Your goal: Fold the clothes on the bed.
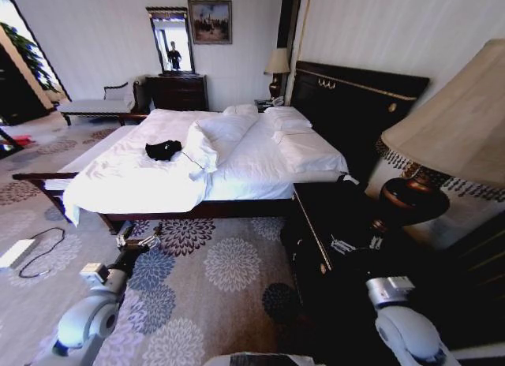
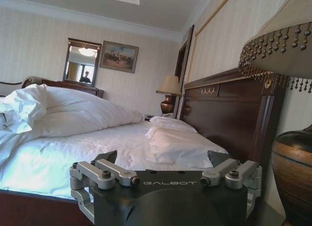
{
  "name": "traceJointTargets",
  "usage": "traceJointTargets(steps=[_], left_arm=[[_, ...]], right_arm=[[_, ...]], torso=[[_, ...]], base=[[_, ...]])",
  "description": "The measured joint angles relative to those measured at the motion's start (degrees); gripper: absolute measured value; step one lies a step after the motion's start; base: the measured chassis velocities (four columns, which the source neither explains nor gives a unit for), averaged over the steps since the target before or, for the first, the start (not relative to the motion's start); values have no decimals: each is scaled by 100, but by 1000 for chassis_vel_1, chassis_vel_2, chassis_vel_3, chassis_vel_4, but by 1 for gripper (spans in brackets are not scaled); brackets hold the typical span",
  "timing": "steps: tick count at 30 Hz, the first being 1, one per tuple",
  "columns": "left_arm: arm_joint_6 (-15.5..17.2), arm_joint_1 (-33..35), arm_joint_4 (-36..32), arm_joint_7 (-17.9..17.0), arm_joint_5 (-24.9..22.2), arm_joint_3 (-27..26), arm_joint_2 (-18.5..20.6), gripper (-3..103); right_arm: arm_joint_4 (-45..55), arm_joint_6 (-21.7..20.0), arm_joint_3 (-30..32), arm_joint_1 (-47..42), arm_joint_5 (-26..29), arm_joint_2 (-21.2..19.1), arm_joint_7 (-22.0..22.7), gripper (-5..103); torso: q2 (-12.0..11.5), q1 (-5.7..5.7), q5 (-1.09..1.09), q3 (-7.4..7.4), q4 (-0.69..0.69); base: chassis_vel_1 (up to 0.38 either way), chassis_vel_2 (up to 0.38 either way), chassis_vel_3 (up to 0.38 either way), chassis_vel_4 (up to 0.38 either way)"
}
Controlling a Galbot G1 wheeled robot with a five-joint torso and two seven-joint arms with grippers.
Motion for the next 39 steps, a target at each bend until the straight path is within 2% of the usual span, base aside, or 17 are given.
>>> traceJointTargets(steps=[17,35,39], left_arm=[[29,89,26,-33,126,217,-35,100],[-12,42,93,5,162,256,0,100],[-48,82,55,63,207,274,2,100]], right_arm=[[-131,79,3,-109,-398,167,-75,100],[-222,73,-6,-18,-283,142,-83,100],[-183,-2,-9,-15,-101,180,-57,100]], torso=[[0,0,0,1,2],[0,0,0,1,2],[0,0,0,0,1]], base=[[-30,31,35,-29],[-97,85,92,-88],[-112,98,104,-101]])
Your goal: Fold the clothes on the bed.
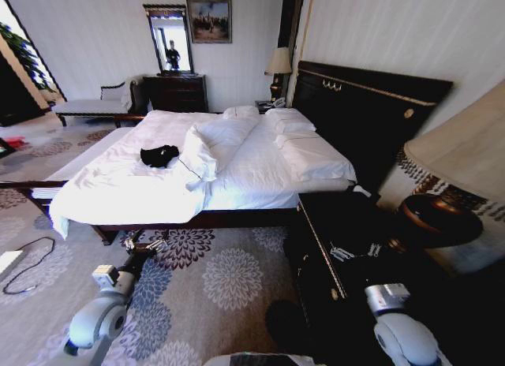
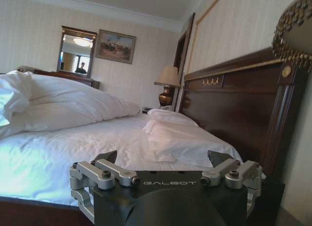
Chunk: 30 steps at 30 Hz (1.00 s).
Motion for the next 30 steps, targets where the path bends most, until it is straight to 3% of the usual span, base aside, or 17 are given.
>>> traceJointTargets(steps=[12,30], left_arm=[[-21,79,-59,10,52,5,-33,100],[-41,141,-158,36,98,7,-100,100]], right_arm=[[90,-70,20,-38,215,74,18,100],[110,-54,27,-140,-88,80,17,100]], torso=[[0,0,0,0,0],[0,0,-1,0,0]], base=[[-108,113,104,-117],[-150,145,149,-153]])
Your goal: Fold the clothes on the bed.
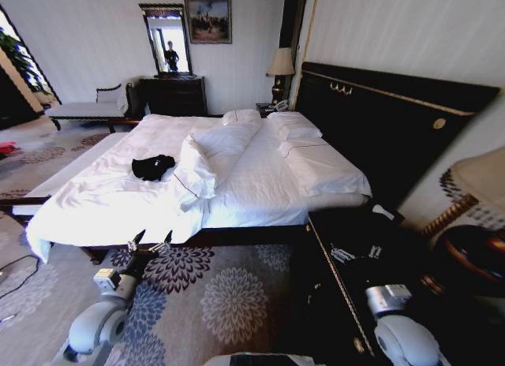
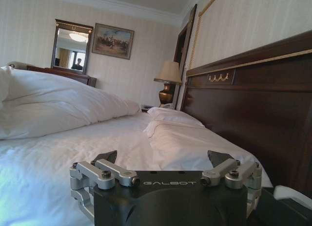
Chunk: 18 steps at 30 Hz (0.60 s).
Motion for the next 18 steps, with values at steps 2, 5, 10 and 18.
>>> traceJointTargets(steps=[2,5,10,18], left_arm=[[-4,7,0,0,3,0,-6,100],[-19,40,0,0,11,0,-12,100],[-24,68,-8,10,16,-14,-16,100],[-62,100,-273,29,144,-82,-7,100]], right_arm=[[9,1,0,-4,-1,0,0,100],[17,1,1,-5,-2,-6,0,100],[17,2,12,-5,-6,-12,-1,100],[5,2,2,5,-26,5,0,100]], torso=[[0,0,0,0,1],[0,0,1,0,1],[0,0,-1,0,1],[0,0,0,0,1]], base=[[-210,217,192,-203],[-200,196,227,-201],[-178,175,172,-170],[-176,179,167,-170]])
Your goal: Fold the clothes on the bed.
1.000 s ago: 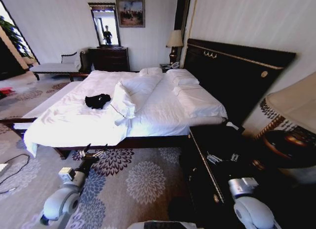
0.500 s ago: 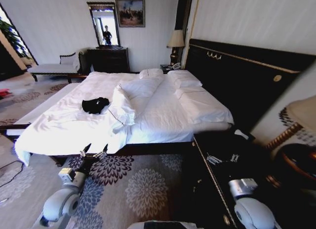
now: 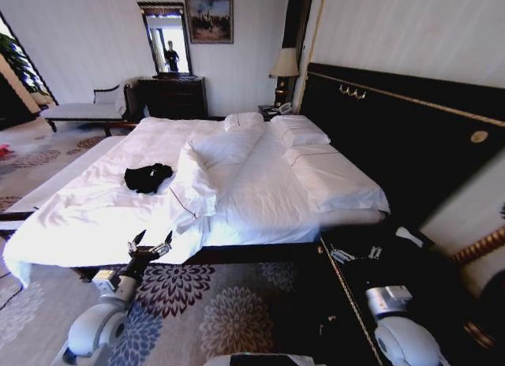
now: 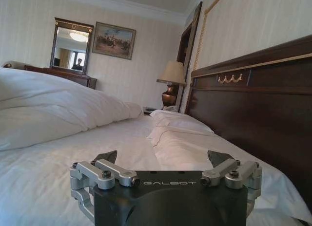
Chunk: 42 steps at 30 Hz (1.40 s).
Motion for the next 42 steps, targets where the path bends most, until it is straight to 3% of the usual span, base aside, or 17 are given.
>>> traceJointTargets(steps=[13,29,42], left_arm=[[-196,-36,-184,160,-23,-77,73,100],[-201,-97,-133,101,-16,-51,66,100],[-262,-37,-87,101,73,28,-22,100]], right_arm=[[-34,2,-20,52,0,-81,-1,100],[-105,36,-58,100,-49,-53,17,100],[-257,85,-85,145,-168,85,371,100]], torso=[[0,0,-1,0,-1],[0,0,0,0,0],[2,-5,1,-2,-1]], base=[[-177,174,169,-179],[-187,181,179,-176],[-39,44,47,-44]])
